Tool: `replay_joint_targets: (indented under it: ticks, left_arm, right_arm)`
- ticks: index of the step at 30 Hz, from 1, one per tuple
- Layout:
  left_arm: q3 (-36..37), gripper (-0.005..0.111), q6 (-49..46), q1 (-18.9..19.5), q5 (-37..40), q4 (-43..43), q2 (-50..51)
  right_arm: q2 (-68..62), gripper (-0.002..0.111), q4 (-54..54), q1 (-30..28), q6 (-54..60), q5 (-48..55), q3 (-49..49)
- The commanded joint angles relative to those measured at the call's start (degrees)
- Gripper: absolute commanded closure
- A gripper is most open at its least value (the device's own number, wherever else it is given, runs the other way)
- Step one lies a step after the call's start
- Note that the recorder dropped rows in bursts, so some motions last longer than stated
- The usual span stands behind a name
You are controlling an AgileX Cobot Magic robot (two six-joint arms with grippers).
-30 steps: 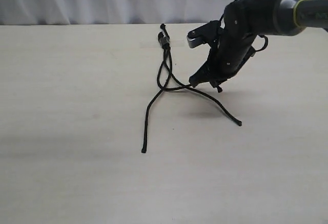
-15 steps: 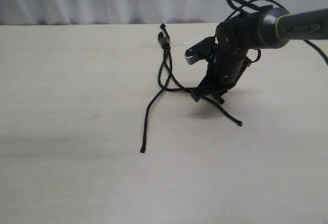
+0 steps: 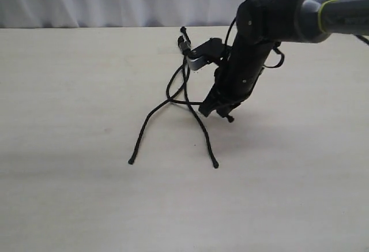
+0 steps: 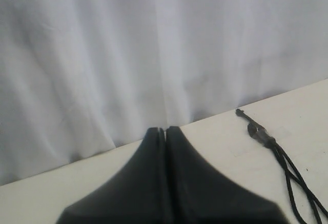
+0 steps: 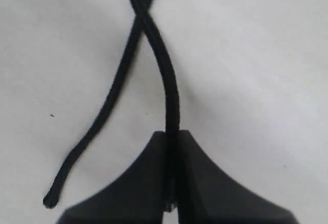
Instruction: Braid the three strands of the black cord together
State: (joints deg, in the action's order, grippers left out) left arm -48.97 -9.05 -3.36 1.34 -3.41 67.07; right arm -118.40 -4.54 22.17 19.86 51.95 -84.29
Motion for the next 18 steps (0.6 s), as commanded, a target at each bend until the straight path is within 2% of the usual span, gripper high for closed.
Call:
replay_joint_targets:
  ticks: [1, 7, 16, 18]
  left_arm:
    - [0.23, 0.107, 0.35, 0.21, -0.15, -0.52, -0.13]
    - [0.23, 0.107, 0.35, 0.21, -0.15, -0.52, -0.13]
    - [0.23, 0.107, 0.35, 0.21, 0.06, -0.52, -0.13]
    - [0.23, 0.107, 0.35, 0.21, 0.06, -0.52, -0.13]
  right_arm:
    - [1.73, 0.104, 1.03, -4.36, -0.68, -1.26, -0.02]
    - [0.41, 0.104, -2.09, -8.74, -1.53, -3.30, -0.02]
    - [-2.79, 0.103, 1.58, -8.85, -5.06, -7.19, -0.02]
    - [-2.78, 0.098, 4.54, -8.85, -9.20, -8.16, -0.02]
